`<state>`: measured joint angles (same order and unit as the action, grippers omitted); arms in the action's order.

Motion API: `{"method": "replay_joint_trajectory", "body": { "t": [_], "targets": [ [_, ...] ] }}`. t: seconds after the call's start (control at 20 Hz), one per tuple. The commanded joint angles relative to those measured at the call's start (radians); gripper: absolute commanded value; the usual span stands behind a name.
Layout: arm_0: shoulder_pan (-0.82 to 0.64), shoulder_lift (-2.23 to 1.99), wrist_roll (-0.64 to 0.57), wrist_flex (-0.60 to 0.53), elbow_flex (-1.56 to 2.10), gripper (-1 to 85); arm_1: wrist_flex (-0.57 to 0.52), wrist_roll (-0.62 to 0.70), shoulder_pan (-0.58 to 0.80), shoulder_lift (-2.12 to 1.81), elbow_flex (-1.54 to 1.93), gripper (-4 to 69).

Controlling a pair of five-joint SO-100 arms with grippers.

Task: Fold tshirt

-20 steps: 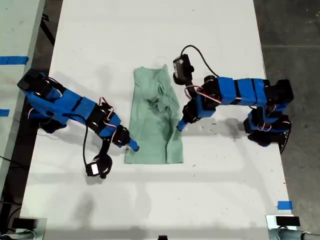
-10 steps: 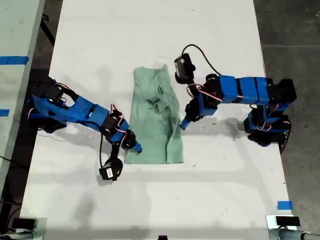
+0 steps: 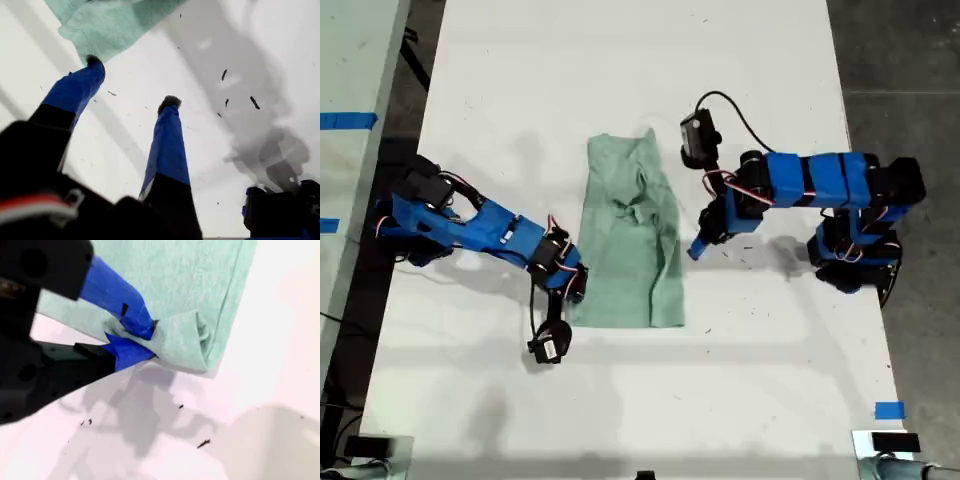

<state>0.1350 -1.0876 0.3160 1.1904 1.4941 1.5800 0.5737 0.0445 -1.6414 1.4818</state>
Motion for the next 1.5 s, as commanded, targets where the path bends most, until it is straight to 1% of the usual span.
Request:
{"method": "replay_joint_trajectory", "body": {
  "t": [0.0,0.05,0.1,0.2,0.35,0.6,0.65,0.7,0.75,0.8,0.85,1.0,1.15,1.25,1.35,1.45],
  "targets": [
    [-0.005,-0.146,0.031,0.152,-0.057,0.1,-0.049,-0.014,-0.015,-0.101,0.023,26.0],
    [-0.009,-0.186,0.031,0.196,-0.057,0.1,-0.063,-0.017,-0.015,-0.109,0.040,26.0],
    [-0.017,-0.221,0.020,0.212,-0.057,0.1,-0.077,-0.020,-0.017,-0.120,0.060,25.9],
    [-0.037,-0.252,-0.015,0.212,-0.100,0.1,-0.100,-0.029,-0.023,-0.133,0.095,25.9],
    [-0.064,-0.144,-0.100,0.153,-0.242,0.1,-0.126,-0.049,-0.038,-0.167,0.147,25.9],
    [-0.103,0.144,-0.202,0.101,-0.505,0.1,-0.178,-0.083,-0.054,-0.252,0.252,25.7],
    [-0.106,0.170,-0.210,0.094,-0.511,4.9,-0.184,-0.089,-0.058,-0.262,0.262,25.7],
    [-0.106,0.183,-0.218,0.098,-0.512,18.9,-0.198,-0.095,-0.063,-0.275,0.276,25.7],
    [-0.106,0.186,-0.218,0.120,-0.512,24.6,-0.212,-0.100,-0.069,-0.279,0.287,25.7],
    [-0.106,0.179,-0.215,0.149,-0.514,26.1,-0.225,-0.103,-0.072,-0.279,0.296,25.6],
    [-0.104,0.167,-0.213,0.176,-0.515,27.1,-0.236,-0.104,-0.074,-0.276,0.302,25.6],
    [-0.087,0.077,-0.187,0.308,-0.517,28.3,-0.262,-0.114,-0.078,-0.275,0.324,25.1],
    [-0.041,-0.064,-0.144,0.394,-0.511,28.0,-0.287,-0.130,-0.103,-0.265,0.319,24.5],
    [0.000,-0.129,-0.126,0.402,-0.505,27.3,-0.314,-0.158,-0.138,-0.218,0.272,24.1],
    [0.046,-0.141,-0.081,0.394,-0.505,25.8,-0.321,-0.183,-0.183,-0.089,0.147,24.4],
    [0.084,-0.121,-0.035,0.390,-0.505,21.3,-0.307,-0.207,-0.221,0.081,-0.025,24.6]
  ]
}}
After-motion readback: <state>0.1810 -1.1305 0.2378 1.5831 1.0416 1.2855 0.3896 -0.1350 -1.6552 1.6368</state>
